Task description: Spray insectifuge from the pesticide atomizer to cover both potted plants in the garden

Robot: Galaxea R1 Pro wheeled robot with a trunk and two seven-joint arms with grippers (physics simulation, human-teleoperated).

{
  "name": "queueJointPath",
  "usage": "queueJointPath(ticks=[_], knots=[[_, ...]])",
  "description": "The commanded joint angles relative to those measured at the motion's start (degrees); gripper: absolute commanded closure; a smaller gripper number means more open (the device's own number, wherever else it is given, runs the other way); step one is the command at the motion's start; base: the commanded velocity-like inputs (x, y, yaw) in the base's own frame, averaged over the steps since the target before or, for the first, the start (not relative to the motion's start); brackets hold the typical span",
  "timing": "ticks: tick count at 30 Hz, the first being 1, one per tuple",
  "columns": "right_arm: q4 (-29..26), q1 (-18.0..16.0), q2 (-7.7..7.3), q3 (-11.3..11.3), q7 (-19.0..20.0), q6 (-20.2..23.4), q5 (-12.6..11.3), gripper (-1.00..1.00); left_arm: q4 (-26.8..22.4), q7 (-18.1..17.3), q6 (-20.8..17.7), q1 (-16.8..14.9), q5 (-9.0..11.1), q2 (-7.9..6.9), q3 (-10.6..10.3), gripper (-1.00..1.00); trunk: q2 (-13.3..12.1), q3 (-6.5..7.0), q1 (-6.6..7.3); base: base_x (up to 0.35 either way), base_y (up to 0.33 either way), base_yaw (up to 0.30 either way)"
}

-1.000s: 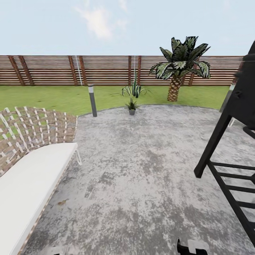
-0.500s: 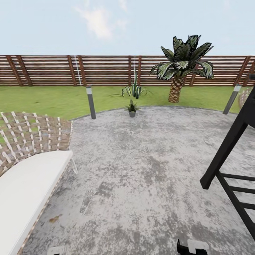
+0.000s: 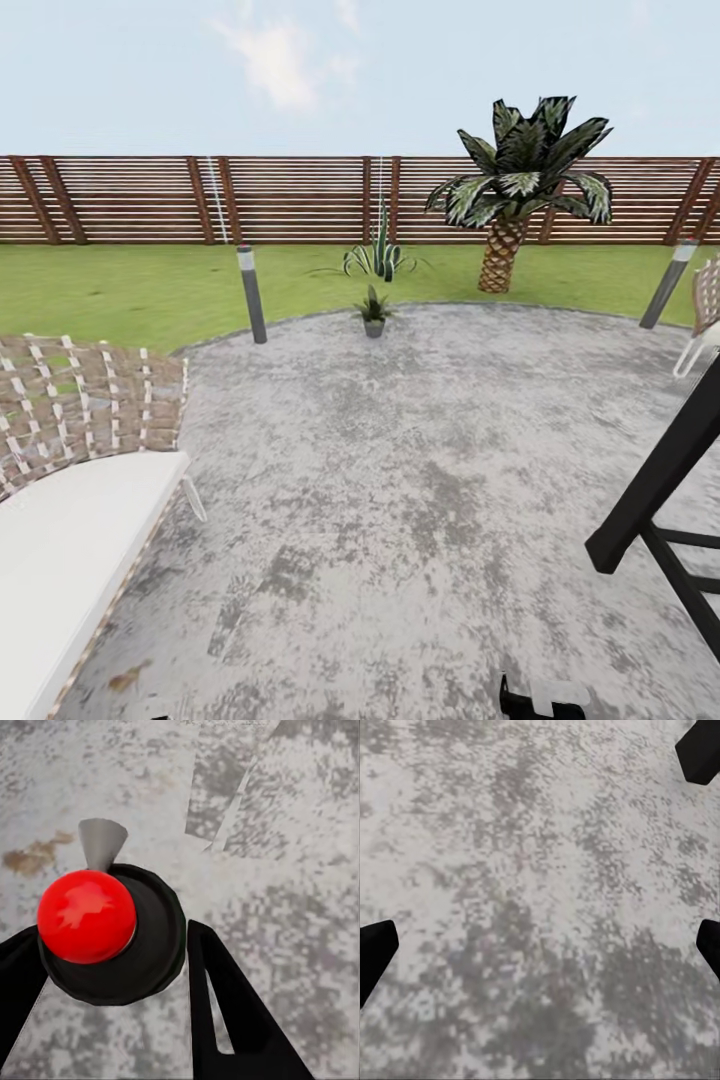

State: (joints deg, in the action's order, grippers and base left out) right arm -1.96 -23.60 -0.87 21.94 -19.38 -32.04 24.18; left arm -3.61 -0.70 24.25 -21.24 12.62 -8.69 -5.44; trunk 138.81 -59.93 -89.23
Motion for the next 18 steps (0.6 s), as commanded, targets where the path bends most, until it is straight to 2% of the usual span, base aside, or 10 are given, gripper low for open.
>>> queueJointPath(ticks=[1,18], knots=[[0.08,-0.04,0.00,0.34,-0.31,-0.13,0.61,-1.00,0.03,-0.09,0.18,-0.03,0.57,-0.01,-0.49,1.00,0.02,-0.05,-0.02,0.339,0.000,0.000],[0.06,-0.04,0.00,0.37,-0.31,-0.13,0.61,-1.00,0.08,-0.09,0.12,-0.03,0.60,-0.01,-0.45,1.00,0.02,-0.05,-0.02,0.339,0.000,0.000]])
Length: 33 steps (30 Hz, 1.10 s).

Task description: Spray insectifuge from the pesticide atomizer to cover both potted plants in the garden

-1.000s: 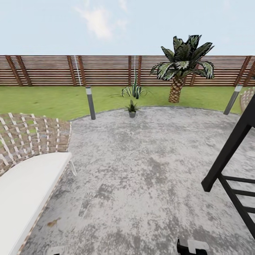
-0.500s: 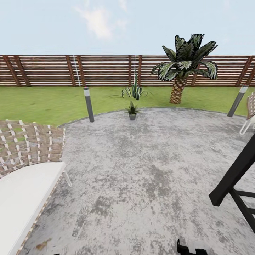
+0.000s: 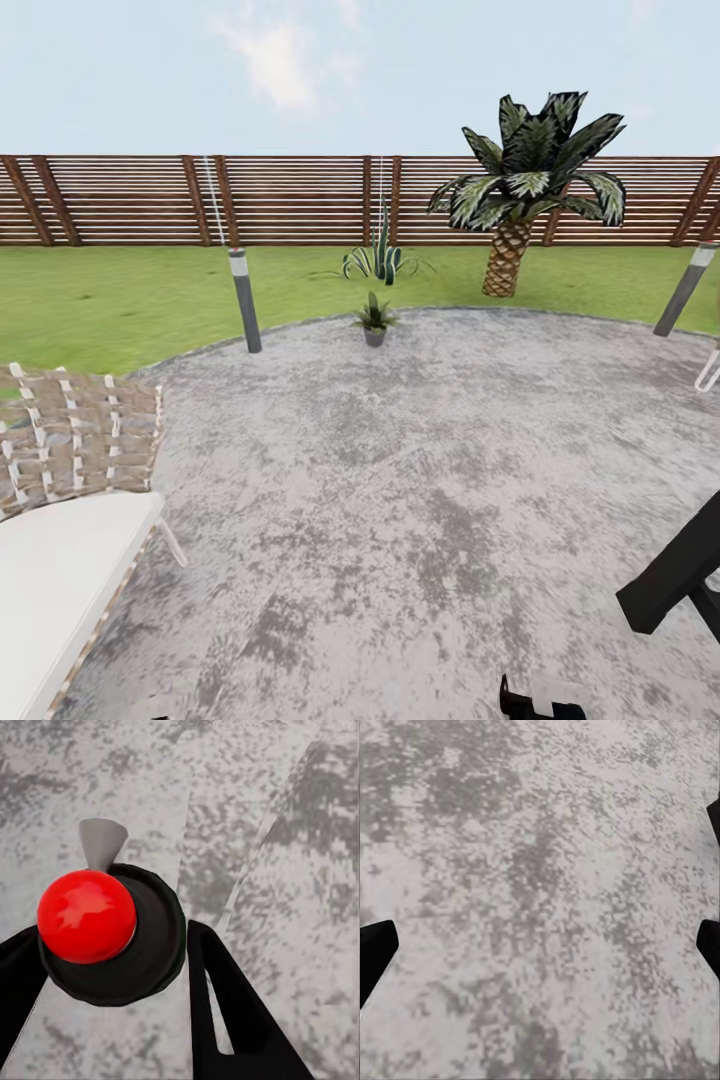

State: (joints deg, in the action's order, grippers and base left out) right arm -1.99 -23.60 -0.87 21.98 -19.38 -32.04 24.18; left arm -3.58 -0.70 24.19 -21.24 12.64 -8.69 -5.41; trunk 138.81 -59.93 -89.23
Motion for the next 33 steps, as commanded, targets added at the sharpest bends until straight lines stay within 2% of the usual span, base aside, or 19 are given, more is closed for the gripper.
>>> queueJointPath(ticks=[1,33], knots=[[0.10,-0.04,-0.02,0.33,-0.31,-0.13,0.61,-1.00,0.04,-0.09,0.17,-0.03,0.56,-0.01,-0.48,1.00,0.02,-0.05,-0.02,0.339,0.000,0.000],[0.12,-0.04,0.00,0.30,-0.29,-0.13,0.61,-1.00,0.00,-0.09,0.20,-0.03,0.62,-0.01,-0.48,1.00,0.02,-0.05,-0.02,0.339,0.000,0.000]])
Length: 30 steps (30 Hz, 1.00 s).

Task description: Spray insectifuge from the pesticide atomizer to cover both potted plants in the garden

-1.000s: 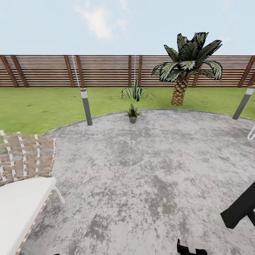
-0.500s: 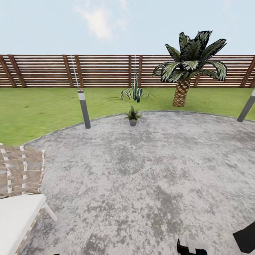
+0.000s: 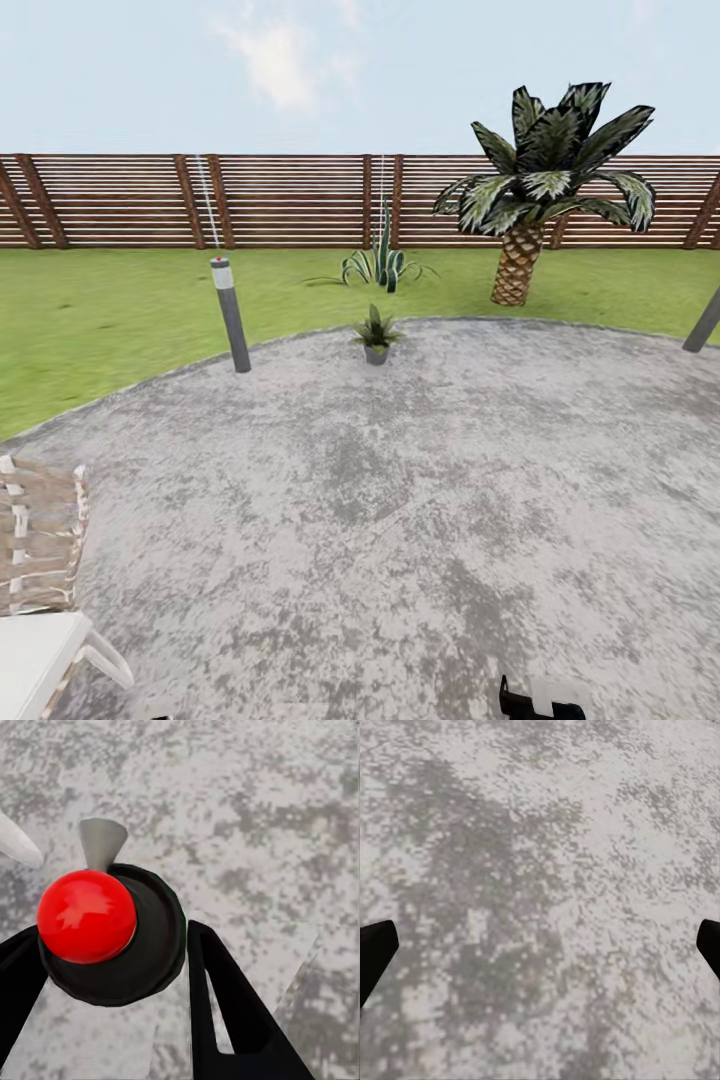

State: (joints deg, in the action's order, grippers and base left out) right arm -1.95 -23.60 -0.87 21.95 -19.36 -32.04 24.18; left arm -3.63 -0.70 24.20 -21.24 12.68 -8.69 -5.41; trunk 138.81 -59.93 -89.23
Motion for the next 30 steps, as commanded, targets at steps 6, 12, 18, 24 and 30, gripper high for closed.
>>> queueJointPath(ticks=[6,12,18,24,30], knots=[[0.06,-0.04,0.00,0.34,-0.28,-0.13,0.61,-1.00,0.06,-0.09,0.23,-0.03,0.56,-0.01,-0.48,1.00,0.02,-0.05,-0.02,0.339,0.000,0.000],[0.04,-0.04,0.00,0.32,-0.26,-0.13,0.61,-1.00,0.04,-0.09,0.22,-0.03,0.58,-0.01,-0.49,1.00,0.02,-0.05,-0.02,0.340,0.000,0.000],[0.05,-0.04,0.00,0.30,-0.25,-0.13,0.61,-1.00,0.04,-0.09,0.22,-0.03,0.58,-0.01,-0.48,1.00,0.02,-0.05,-0.02,0.339,0.000,0.000],[0.09,-0.04,0.00,0.30,-0.24,-0.13,0.61,-1.00,0.09,-0.09,0.22,-0.03,0.58,-0.01,-0.48,1.00,0.02,-0.05,-0.02,0.339,0.000,0.000],[0.06,-0.04,0.00,0.33,-0.25,-0.12,0.61,-1.00,0.10,-0.09,0.16,-0.03,0.58,-0.01,-0.48,1.00,0.02,-0.05,-0.02,0.339,0.000,0.000]])
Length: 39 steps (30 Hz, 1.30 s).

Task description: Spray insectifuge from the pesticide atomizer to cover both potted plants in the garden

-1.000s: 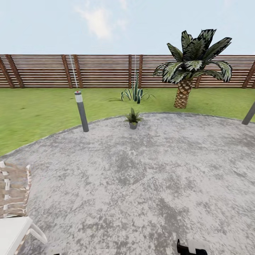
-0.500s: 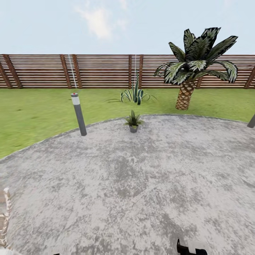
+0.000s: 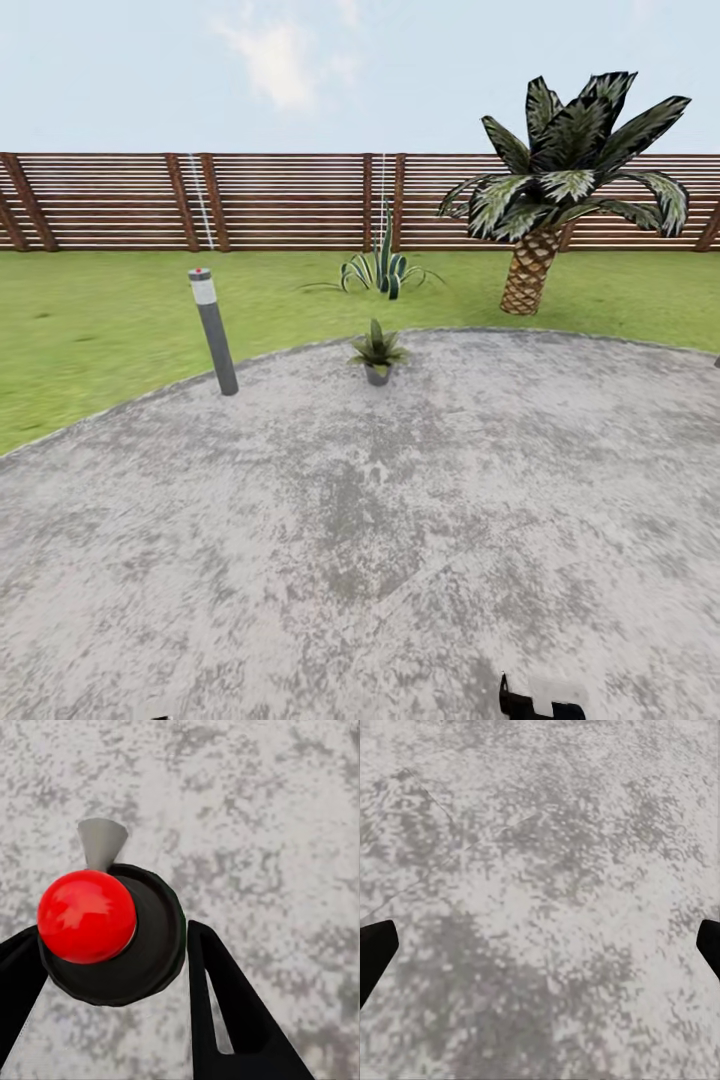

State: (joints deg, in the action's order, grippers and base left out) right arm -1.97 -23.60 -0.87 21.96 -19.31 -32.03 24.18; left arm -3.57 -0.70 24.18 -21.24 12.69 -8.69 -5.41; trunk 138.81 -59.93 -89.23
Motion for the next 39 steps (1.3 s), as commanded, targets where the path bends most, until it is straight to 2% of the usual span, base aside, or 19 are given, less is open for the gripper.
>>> queueJointPath(ticks=[1,39], knots=[[0.10,-0.04,-0.02,0.34,-0.30,-0.13,0.61,-1.00,0.05,-0.09,0.18,-0.03,0.55,-0.01,-0.48,1.00,0.02,-0.05,-0.02,0.339,0.000,0.000],[0.10,-0.04,-0.01,0.31,-0.33,-0.13,0.61,-1.00,0.01,-0.09,0.24,-0.03,0.56,-0.01,-0.48,1.00,0.02,-0.05,-0.02,0.339,0.000,0.000]])
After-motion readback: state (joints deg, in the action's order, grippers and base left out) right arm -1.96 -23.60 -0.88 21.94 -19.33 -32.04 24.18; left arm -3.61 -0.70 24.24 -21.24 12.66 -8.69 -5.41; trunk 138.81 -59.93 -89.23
